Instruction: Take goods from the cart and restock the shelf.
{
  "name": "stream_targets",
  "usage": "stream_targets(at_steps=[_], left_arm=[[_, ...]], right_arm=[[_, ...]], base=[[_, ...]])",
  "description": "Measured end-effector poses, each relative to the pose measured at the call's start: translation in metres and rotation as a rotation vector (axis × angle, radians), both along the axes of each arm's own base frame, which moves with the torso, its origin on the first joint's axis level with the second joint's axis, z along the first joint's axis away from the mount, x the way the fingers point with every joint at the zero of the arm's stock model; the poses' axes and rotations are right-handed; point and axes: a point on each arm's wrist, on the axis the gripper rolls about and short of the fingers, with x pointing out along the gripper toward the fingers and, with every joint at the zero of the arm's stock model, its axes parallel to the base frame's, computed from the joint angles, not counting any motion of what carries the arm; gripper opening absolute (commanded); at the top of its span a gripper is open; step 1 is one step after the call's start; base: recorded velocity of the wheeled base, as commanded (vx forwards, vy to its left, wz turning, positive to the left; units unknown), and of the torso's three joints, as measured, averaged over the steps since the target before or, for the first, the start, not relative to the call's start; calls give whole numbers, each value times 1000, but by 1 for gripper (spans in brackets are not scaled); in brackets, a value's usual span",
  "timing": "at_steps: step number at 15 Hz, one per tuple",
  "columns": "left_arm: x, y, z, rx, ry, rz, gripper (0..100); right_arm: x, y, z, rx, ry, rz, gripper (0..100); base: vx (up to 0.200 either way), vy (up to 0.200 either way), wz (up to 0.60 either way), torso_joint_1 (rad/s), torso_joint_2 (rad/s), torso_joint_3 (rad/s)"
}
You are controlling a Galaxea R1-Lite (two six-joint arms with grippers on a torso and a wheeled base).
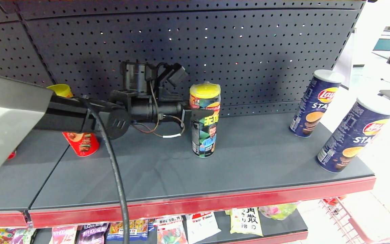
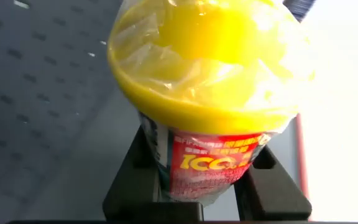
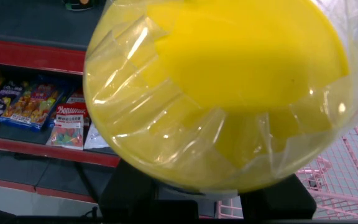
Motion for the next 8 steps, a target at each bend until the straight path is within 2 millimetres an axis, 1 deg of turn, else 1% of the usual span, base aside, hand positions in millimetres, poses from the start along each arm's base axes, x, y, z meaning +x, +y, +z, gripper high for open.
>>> stream_targets(at_steps=[2, 4, 6, 8], left_arm=[[-17, 12, -1, 9, 3, -74, 0], [-33, 20, 4, 14, -50, -157, 0], [-41, 24, 8, 17, -96, -199, 0], [-47, 26, 4, 23, -120, -246, 0]], right_arm=[[0, 0, 0, 1, -1, 0, 0], [0, 0, 0, 1, -1, -1, 0], [0, 0, 1, 2, -5, -1, 0], [-1, 0, 2, 3, -7, 0, 0]], base=[[0, 0, 0, 0, 0, 0], [0, 0, 0, 0, 0, 0], [0, 0, 0, 0, 0, 0], [0, 0, 0, 0, 0, 0]])
